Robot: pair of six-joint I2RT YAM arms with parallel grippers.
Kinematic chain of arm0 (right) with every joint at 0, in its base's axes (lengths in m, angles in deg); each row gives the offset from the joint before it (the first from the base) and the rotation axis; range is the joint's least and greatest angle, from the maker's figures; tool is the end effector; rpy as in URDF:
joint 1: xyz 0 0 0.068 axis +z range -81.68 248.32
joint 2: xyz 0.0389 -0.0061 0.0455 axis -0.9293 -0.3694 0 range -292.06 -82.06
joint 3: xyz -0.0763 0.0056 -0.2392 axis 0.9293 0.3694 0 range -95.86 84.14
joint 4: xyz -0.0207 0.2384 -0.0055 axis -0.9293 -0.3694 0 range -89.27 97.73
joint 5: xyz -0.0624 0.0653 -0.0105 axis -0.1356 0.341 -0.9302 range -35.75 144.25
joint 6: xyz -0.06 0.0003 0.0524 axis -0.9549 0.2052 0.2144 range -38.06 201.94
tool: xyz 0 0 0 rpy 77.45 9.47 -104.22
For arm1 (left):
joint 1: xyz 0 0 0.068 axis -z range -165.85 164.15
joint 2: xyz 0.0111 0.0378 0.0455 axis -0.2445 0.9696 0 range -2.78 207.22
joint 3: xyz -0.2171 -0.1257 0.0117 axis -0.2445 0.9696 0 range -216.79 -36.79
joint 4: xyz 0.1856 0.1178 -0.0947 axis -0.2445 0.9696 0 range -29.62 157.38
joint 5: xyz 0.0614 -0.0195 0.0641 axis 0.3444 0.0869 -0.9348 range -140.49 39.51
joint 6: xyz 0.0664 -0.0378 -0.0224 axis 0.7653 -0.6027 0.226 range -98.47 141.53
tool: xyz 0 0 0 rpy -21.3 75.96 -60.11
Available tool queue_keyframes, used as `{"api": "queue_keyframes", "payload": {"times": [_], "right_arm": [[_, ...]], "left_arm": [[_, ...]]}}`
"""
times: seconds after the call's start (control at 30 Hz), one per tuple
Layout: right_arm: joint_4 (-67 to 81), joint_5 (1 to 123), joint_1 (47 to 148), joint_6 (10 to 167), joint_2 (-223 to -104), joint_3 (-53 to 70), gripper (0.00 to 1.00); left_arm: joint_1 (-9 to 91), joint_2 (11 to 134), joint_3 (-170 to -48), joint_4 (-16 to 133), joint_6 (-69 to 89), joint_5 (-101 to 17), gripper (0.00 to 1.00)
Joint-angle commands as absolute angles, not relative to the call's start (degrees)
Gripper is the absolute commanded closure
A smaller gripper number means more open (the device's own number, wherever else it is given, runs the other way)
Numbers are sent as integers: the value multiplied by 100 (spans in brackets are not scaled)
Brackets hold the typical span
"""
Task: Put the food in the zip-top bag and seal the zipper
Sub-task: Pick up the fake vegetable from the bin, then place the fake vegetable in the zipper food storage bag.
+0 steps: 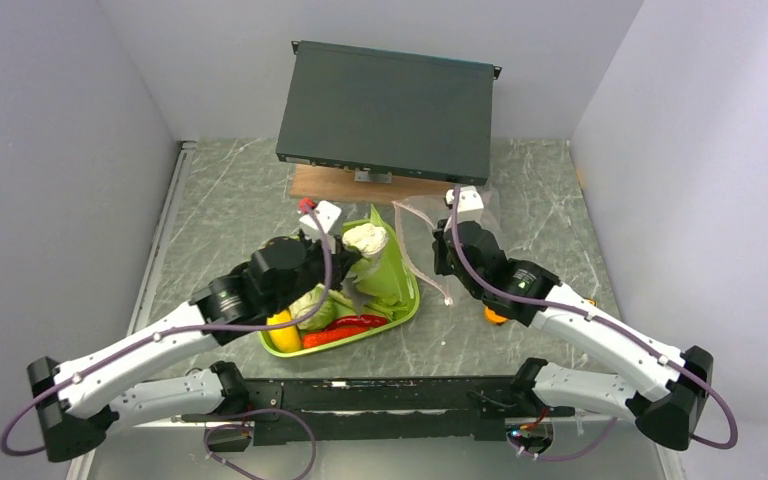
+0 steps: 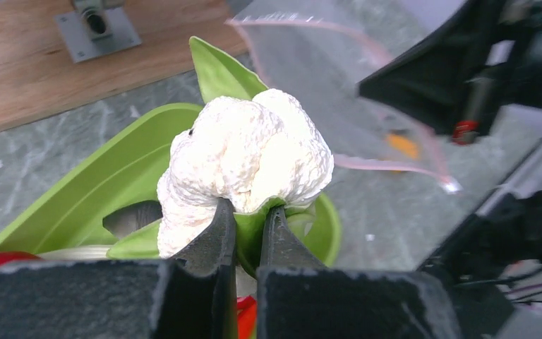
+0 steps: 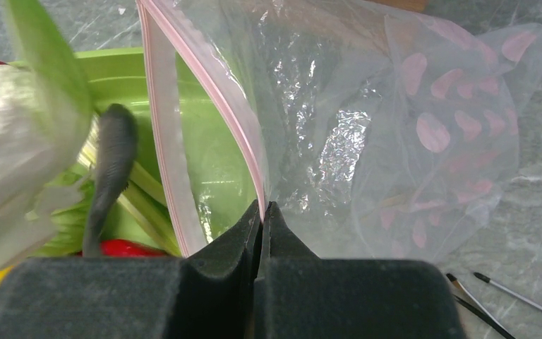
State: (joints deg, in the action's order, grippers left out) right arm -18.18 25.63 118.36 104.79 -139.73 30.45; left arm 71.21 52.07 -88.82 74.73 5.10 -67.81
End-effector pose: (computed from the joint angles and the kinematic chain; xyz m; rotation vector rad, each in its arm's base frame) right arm 0.1743 0.1569 0.2952 -0.1843 2.0265 0.2787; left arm 0.1466 -0.1887 0.3188 0.4567 1.8451 -0.6029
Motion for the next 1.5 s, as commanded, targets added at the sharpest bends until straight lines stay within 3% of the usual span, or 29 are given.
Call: {"api": "queue_keyframes", "payload": {"times": [0.0, 0.27, 0.53, 0.8, 1.2, 1.47], "right_arm": [[-1499, 2767, 11817, 10599, -14076, 2845, 100], [-1344, 3173, 11815, 10680, -14211, 2789, 100], [-1166, 3548, 11819, 10812, -14063, 2957, 100], [-933, 3796, 11820, 10834, -13777, 3162, 100], [383, 5390, 11831, 10124, -13171, 4086, 100], [330, 5785, 11826, 10190, -13139, 4016, 100]], "left_arm": [[7072, 4558, -8831, 7397, -314, -6115, 100], [6903, 4085, -8813, 7142, -2293, -5293, 100], [6377, 4638, -8575, 6597, -4045, -4192, 100], [5588, 5095, -7693, 5063, -5453, -2968, 100], [5203, 5501, -7362, 4909, -6845, -2618, 100], [5143, 5312, -7012, 4427, -7579, -3508, 100]]}}
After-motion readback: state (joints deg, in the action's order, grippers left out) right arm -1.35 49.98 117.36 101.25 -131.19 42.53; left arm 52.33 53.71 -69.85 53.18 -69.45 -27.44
